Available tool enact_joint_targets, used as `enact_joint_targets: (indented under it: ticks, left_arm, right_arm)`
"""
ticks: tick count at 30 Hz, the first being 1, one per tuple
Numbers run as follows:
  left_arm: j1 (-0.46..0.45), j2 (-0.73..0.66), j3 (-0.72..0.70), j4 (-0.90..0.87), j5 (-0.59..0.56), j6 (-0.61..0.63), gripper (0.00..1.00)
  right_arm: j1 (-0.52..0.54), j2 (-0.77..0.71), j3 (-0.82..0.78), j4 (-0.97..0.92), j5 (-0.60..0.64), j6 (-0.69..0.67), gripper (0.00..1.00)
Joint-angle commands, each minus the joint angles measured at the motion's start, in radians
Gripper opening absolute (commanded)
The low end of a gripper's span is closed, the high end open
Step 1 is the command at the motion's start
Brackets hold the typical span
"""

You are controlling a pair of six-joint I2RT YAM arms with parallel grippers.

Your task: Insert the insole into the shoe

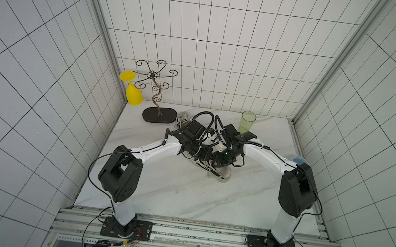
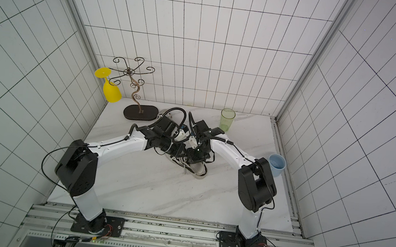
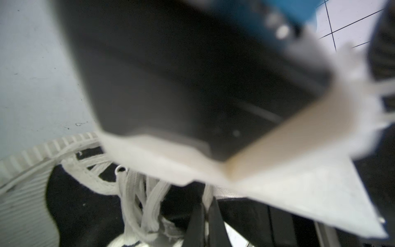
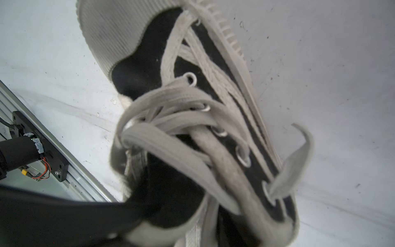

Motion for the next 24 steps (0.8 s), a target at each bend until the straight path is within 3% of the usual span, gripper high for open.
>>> enact_joint_targets:
  ticks: [1,11,18,24]
  left_arm:
    - [0.007,-0.028,-0.016,0.036,0.087,-0.013,0.00]
    - [0.024,-0.050,-0.095,0.159,0.121,-0.086,0.00]
    - [0.061,-0.058,-0.145,0.205,0.029,-0.156,0.00]
    - [0.066,-0.032,-0.120,0.171,0.005,-0.103,0.00]
  right_arm:
    - [0.001,-0.013,-0.078,0.162,-0.029,-0.040,0.29]
    - [0.002,-0.006,-0.134,0.243,-0.083,0.061,0.29]
    - [-0.054,-0.096,-0.175,0.161,-0.057,0.083,0.43]
    - [-0.088,-0.158,-0.147,0.076,-0.045,0.075,0.51]
